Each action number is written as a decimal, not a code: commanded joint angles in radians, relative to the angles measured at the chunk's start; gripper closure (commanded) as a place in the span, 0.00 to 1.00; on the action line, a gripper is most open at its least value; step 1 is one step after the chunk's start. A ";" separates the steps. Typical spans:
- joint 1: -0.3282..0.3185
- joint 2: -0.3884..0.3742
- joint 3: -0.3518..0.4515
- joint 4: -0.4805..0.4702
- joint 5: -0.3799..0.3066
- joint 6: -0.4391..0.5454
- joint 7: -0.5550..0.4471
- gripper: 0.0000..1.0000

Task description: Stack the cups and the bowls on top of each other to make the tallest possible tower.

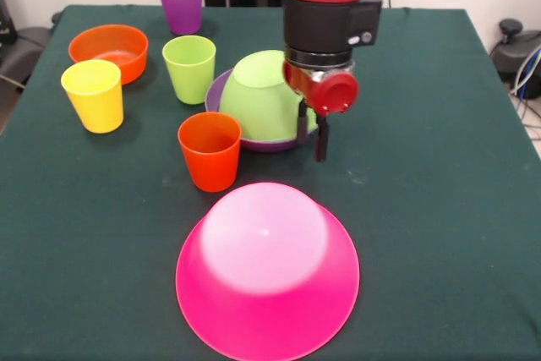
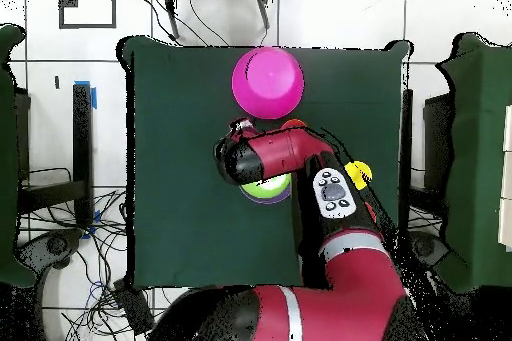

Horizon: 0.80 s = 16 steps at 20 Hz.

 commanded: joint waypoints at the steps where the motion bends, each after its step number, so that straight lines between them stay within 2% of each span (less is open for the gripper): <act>1: -0.069 0.002 0.095 0.059 -0.020 0.102 -0.244 0.00; 11: -0.191 -0.032 0.152 0.132 -0.064 0.091 -0.306 0.00; 16: -0.253 -0.072 0.196 0.174 -0.052 0.139 -0.346 0.00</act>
